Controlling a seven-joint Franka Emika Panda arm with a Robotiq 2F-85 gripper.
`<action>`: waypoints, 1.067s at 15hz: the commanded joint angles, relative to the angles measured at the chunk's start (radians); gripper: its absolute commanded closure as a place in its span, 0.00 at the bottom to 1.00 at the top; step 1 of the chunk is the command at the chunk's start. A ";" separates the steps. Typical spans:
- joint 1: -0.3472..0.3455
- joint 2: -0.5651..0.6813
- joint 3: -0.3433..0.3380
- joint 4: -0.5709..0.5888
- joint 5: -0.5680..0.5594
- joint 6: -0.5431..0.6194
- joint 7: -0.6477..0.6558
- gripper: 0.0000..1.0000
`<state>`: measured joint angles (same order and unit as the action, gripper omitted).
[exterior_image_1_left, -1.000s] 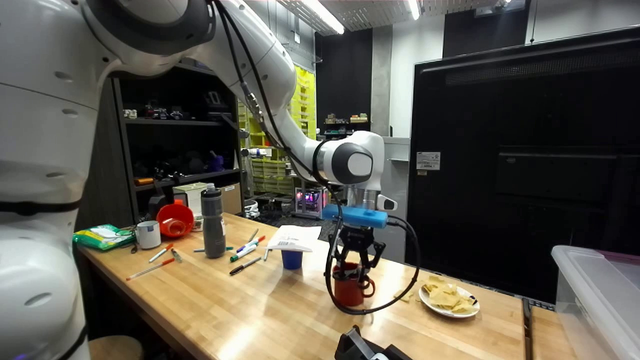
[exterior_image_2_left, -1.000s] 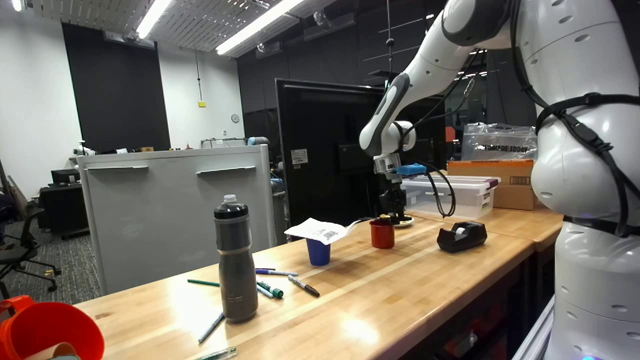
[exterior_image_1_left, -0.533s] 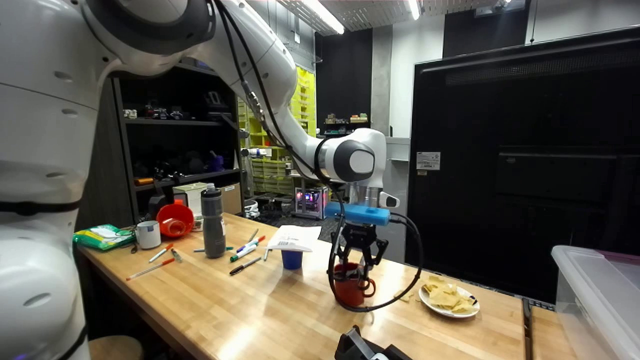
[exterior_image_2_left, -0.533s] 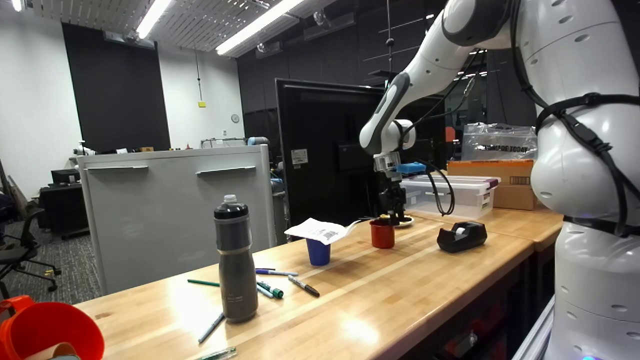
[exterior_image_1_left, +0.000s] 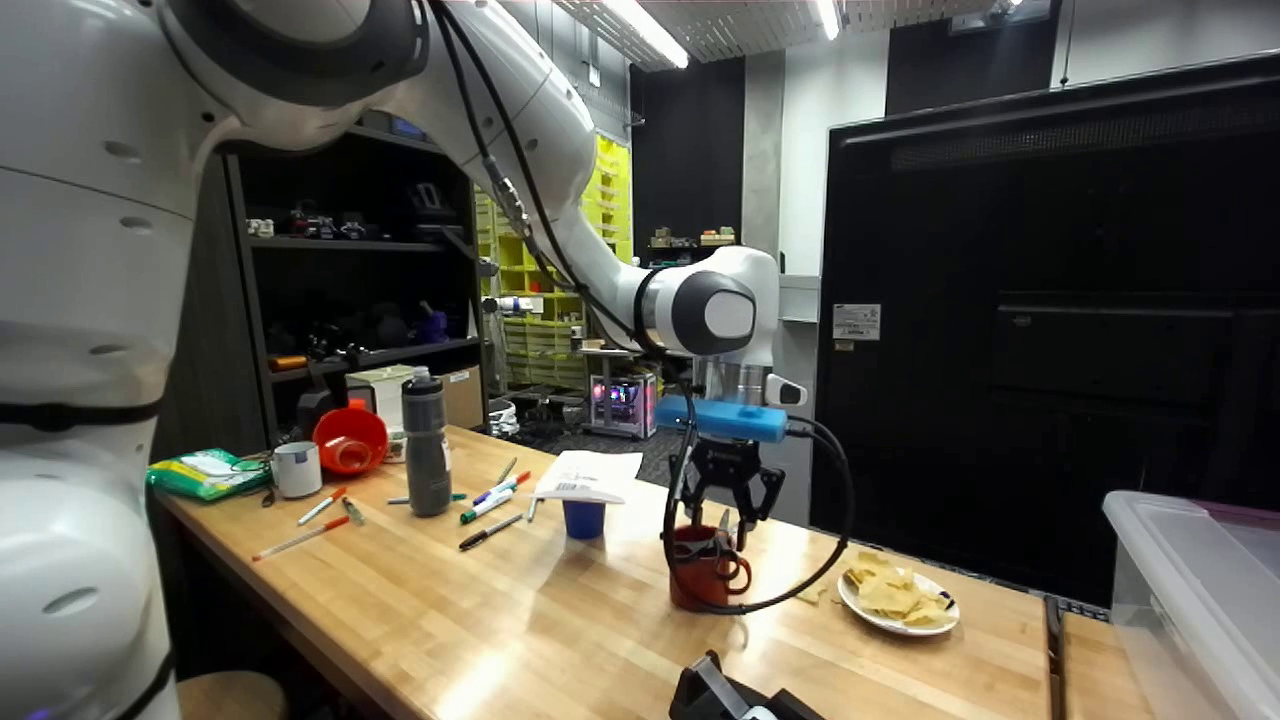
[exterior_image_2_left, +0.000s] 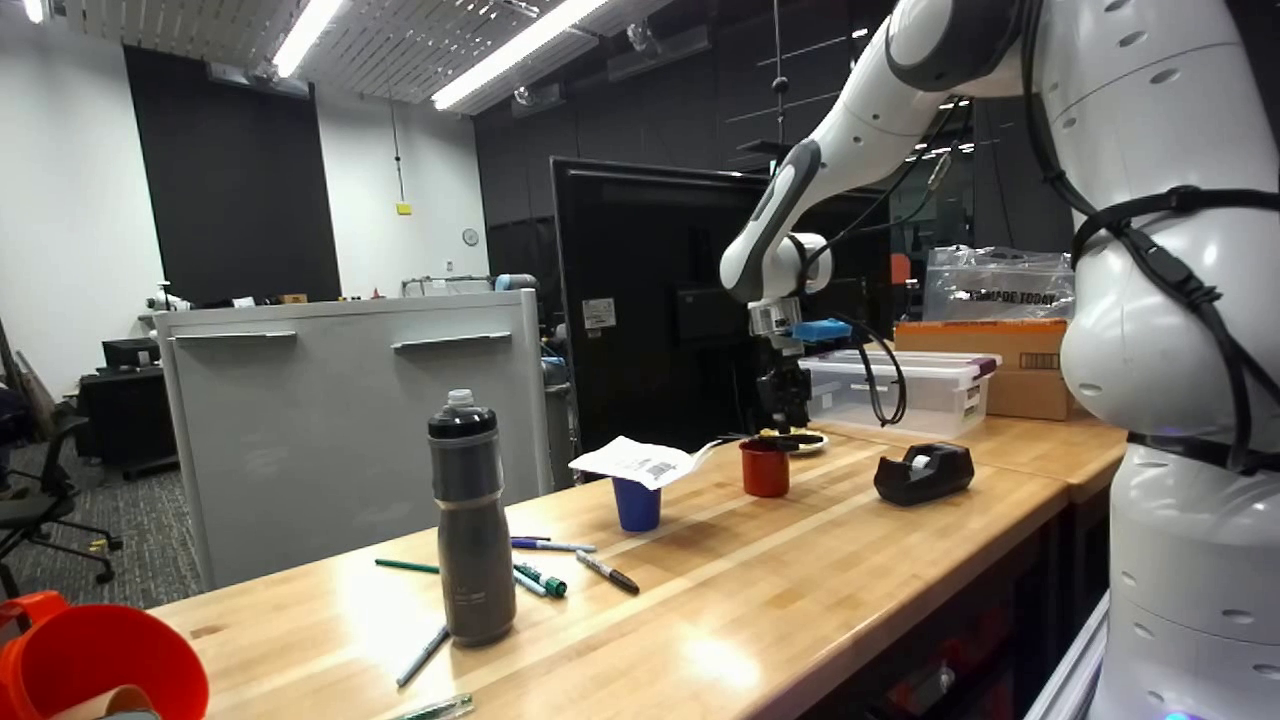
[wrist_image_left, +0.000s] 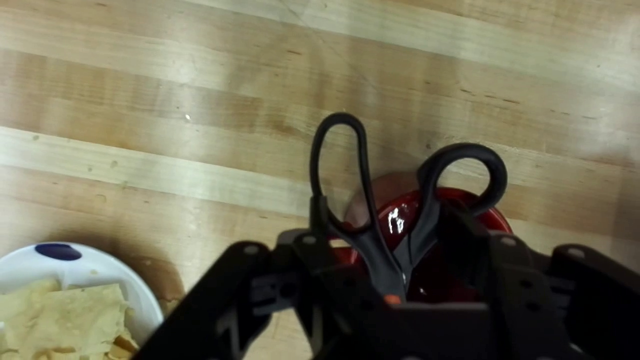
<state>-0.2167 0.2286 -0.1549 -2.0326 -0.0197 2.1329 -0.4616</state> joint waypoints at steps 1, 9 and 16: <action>-0.007 -0.009 0.010 0.001 0.009 -0.025 0.001 0.42; -0.005 0.008 0.013 0.000 0.005 -0.037 0.006 0.42; 0.000 0.025 0.018 -0.002 -0.004 -0.033 0.015 0.42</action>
<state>-0.2157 0.2529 -0.1471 -2.0336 -0.0197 2.1121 -0.4614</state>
